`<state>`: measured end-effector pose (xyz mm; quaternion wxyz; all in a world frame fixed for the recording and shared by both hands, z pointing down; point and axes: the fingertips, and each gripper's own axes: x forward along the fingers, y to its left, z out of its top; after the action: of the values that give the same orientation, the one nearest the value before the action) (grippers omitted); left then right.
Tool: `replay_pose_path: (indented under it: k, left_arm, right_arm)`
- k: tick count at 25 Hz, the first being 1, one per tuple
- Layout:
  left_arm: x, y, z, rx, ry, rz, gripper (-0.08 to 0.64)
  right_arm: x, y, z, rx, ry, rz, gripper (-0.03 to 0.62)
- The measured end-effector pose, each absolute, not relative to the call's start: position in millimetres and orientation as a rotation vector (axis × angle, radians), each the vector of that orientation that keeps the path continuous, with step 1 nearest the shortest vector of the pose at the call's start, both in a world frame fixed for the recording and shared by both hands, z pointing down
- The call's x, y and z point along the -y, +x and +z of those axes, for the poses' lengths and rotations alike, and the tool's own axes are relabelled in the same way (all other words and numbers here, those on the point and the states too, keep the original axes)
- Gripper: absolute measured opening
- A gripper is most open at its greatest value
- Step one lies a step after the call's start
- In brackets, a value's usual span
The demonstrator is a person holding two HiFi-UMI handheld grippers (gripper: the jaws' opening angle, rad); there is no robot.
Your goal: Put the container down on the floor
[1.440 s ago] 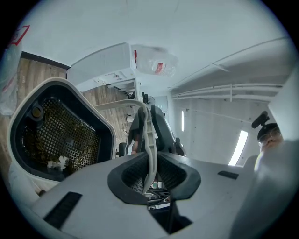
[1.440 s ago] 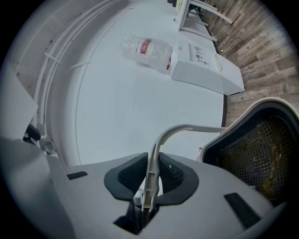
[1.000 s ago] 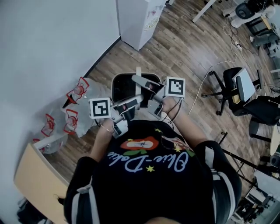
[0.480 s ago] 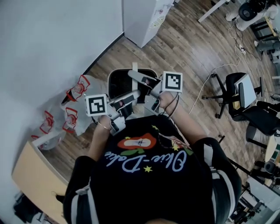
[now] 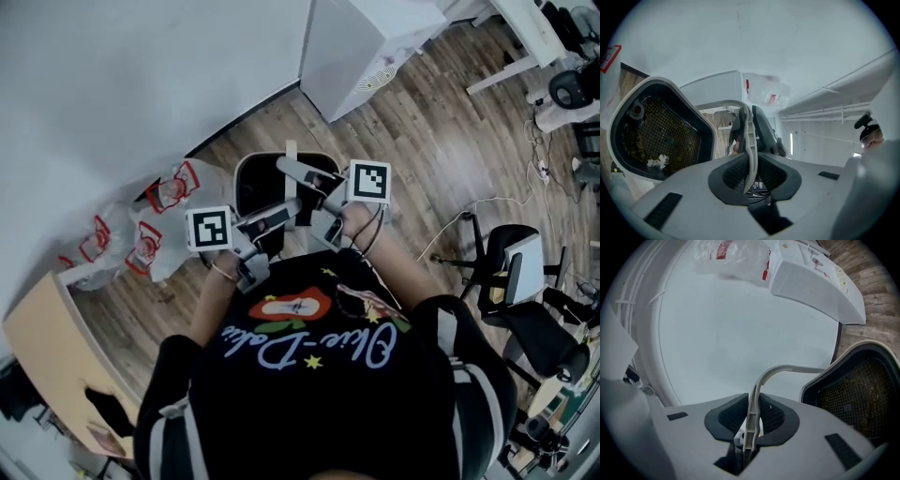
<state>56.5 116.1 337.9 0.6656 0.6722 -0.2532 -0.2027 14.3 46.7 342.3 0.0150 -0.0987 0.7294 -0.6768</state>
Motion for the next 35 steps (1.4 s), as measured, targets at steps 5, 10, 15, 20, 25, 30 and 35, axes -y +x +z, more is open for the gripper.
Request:
replay_pose_path:
  k: [5,10,15,20,25,30,35]
  left_arm:
    - [-45.5,50.4,335.8,0.629,1.504,-0.491,0.052]
    - [-17.9,50.2,334.2,0.684,1.491,-0.54,0.051]
    - [-13.0,51.1,331.1,0.739,1.482,-0.584,0.051]
    - [36.2,50.9,337.4,0.775,1.443,-0.613,0.052]
    - [65.8,46.9,348.1,0.819,1.407,-0.641,0.051]
    - [80.1,39.8,360.0,0.843,1.384,-0.704,0.051]
    - [84.9,29.9,376.7,0.84,1.356,-0.71,0.051]
  right_arm:
    - [20.9,5.3,343.8,-2.299,-0.235,-2.152,0.057]
    - [44.5,-0.2,340.6,-2.354,-0.152,-2.151,0.057]
    - [46.1,-3.2,335.4,-2.388,-0.073,-2.162,0.057]
    - [93.1,-5.8,343.8,-2.402,-0.033,-2.205,0.057]
    - [119.3,-12.1,355.1,-2.418,0.01,-2.266,0.057]
    - [129.1,-22.5,368.1,-2.447,0.084,-2.308,0.057]
    - [131.5,-34.0,385.9,-2.459,0.08,-2.352,0.057]
